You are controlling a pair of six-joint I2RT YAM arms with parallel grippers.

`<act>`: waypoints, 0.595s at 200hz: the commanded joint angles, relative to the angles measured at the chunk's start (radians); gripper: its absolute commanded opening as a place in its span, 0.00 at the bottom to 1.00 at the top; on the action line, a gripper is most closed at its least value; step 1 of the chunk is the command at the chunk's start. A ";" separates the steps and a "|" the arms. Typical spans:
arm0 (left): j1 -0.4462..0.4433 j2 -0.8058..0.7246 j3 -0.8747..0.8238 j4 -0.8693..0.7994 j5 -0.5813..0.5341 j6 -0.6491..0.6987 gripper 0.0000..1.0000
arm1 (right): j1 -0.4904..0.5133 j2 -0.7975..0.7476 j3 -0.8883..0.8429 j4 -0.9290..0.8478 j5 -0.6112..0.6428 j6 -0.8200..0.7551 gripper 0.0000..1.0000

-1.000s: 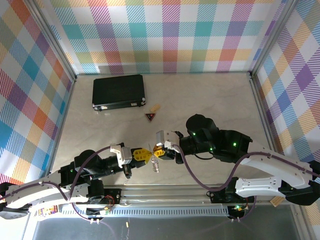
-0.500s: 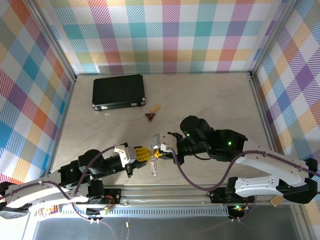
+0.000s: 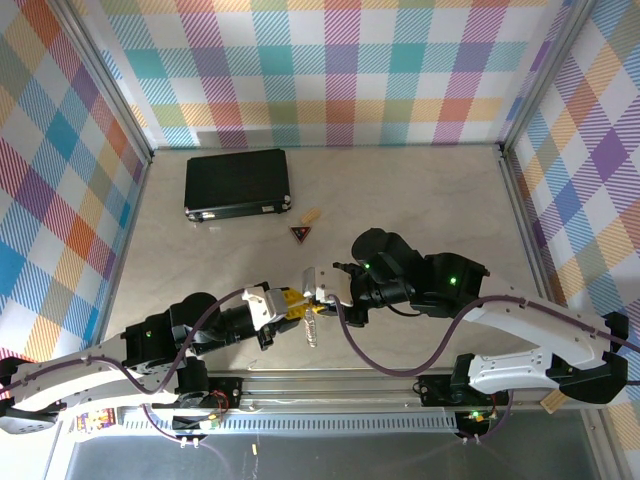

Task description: Put the keys on the keyring

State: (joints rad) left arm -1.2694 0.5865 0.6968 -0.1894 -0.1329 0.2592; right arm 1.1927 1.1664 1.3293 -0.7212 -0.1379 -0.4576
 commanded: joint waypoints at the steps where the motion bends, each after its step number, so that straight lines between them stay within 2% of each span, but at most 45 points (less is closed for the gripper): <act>1: -0.001 0.003 0.027 0.007 -0.022 0.013 0.17 | 0.016 -0.002 0.035 0.014 -0.032 -0.016 0.00; 18: 0.000 0.000 0.027 0.015 -0.016 0.007 0.05 | 0.020 -0.005 0.030 0.019 -0.035 -0.015 0.00; 29: -0.001 -0.006 0.021 0.031 -0.007 0.002 0.00 | 0.021 -0.009 0.026 0.023 -0.037 -0.014 0.00; 74: -0.001 -0.037 0.003 0.076 -0.004 -0.004 0.00 | 0.022 -0.025 0.025 0.028 -0.024 0.002 0.00; 100: -0.001 -0.077 -0.005 0.094 0.040 -0.005 0.00 | 0.022 -0.066 0.006 0.047 -0.019 0.042 0.32; 119: -0.001 -0.097 -0.003 0.102 0.078 -0.010 0.00 | 0.021 -0.102 -0.013 0.065 -0.012 0.078 0.41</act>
State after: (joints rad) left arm -1.2690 0.5259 0.6960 -0.1772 -0.1055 0.2584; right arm 1.2060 1.1263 1.3285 -0.6949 -0.1322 -0.4255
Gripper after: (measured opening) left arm 0.050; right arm 0.377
